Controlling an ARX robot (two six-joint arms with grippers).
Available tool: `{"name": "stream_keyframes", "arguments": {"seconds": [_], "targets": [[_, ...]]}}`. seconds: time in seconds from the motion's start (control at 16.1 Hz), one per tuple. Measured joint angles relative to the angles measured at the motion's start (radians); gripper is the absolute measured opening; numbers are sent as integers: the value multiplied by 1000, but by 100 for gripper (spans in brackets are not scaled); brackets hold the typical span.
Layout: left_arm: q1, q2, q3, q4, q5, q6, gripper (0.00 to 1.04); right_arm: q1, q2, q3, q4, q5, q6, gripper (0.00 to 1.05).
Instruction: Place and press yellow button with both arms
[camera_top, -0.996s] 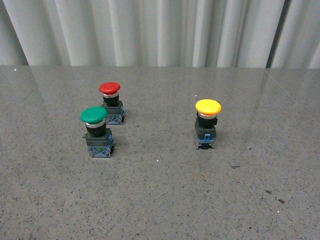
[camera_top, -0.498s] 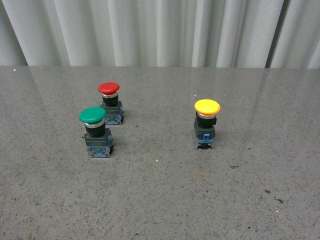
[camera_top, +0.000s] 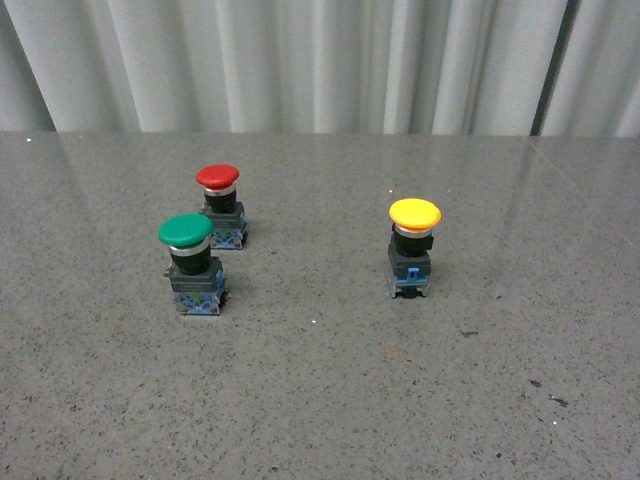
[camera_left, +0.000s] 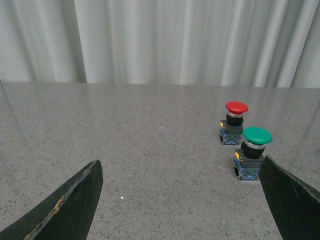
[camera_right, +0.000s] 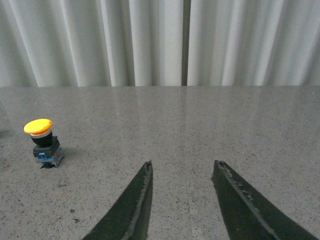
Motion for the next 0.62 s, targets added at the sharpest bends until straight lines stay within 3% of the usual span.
{"name": "stream_keyframes", "arguments": {"seconds": [0.37, 0.62], "targets": [[0, 0, 0, 0, 0, 0, 98, 0, 0, 0, 0, 0, 0, 100], [0, 0, 0, 0, 0, 0, 98, 0, 0, 0, 0, 0, 0, 98]]}}
